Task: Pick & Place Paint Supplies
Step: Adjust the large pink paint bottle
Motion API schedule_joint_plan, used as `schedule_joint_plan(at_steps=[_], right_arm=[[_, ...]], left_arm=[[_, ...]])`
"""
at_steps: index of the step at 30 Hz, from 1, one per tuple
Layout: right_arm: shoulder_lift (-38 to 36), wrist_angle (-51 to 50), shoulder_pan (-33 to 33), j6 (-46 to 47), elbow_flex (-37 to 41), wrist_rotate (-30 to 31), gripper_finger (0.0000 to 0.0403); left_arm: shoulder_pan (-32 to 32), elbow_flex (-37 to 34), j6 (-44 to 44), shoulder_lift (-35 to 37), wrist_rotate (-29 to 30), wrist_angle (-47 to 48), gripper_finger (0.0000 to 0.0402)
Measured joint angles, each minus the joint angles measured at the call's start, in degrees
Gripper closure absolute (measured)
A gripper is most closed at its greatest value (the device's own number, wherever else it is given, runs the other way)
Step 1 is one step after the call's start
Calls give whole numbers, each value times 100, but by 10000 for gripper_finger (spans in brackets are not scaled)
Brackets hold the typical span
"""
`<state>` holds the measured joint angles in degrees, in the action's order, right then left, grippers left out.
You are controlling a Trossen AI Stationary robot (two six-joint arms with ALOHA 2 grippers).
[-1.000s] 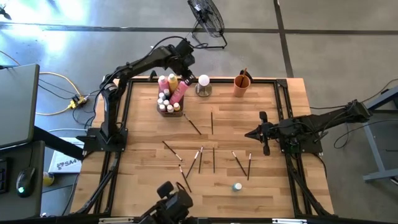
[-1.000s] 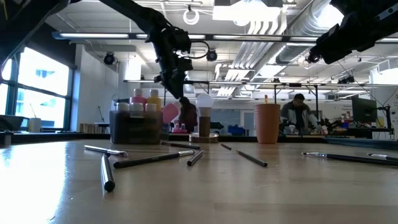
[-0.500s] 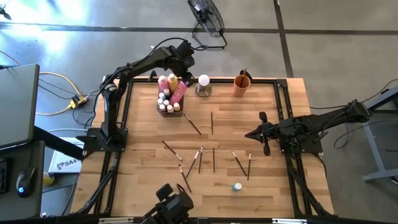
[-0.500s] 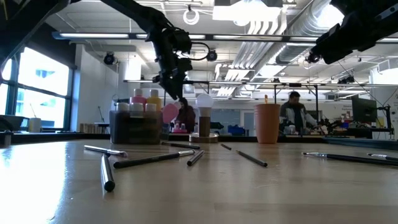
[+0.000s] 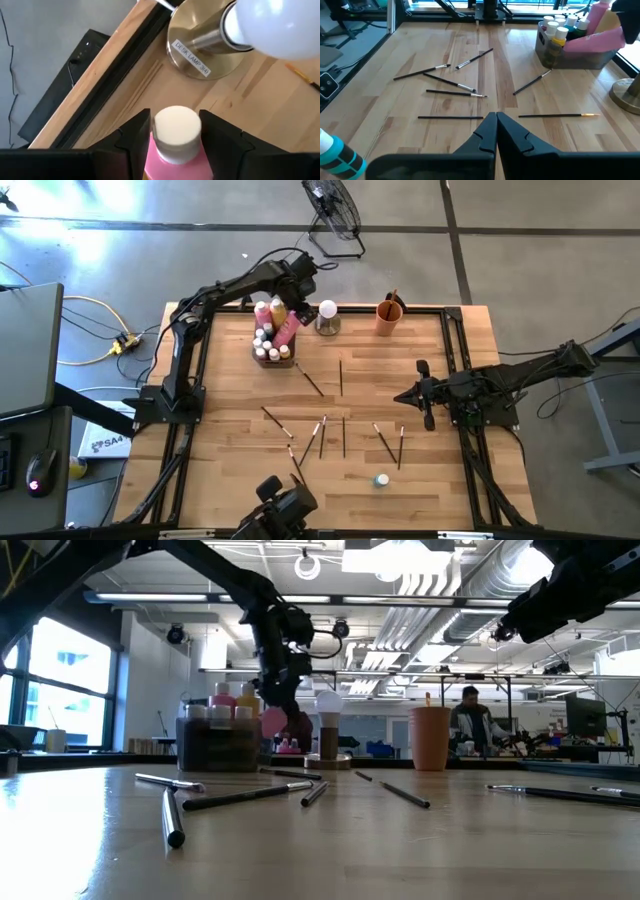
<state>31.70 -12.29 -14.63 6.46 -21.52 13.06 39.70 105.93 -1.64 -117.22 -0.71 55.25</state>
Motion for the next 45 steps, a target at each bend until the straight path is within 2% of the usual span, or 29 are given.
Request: schedule_joint_plan(at_steps=[20,28,31,37,45], right_arm=[[2,0,-1,-17,0,2,401],[0,-1,1,-9,0,2,401],[1,-2,0,-7,0,2,401],[2,-56,1,-4,0,3,401],[0,-87,-1,-4,0,4,401]], left_arm=[[0,0,-1,-6,24,-103,239],[0,0,20,-6,-31,-114,286],[2,0,14,-6,-129,-110,284],[2,0,-6,-6,-94,-109,255],[0,0,-6,-6,-121,-130,288]])
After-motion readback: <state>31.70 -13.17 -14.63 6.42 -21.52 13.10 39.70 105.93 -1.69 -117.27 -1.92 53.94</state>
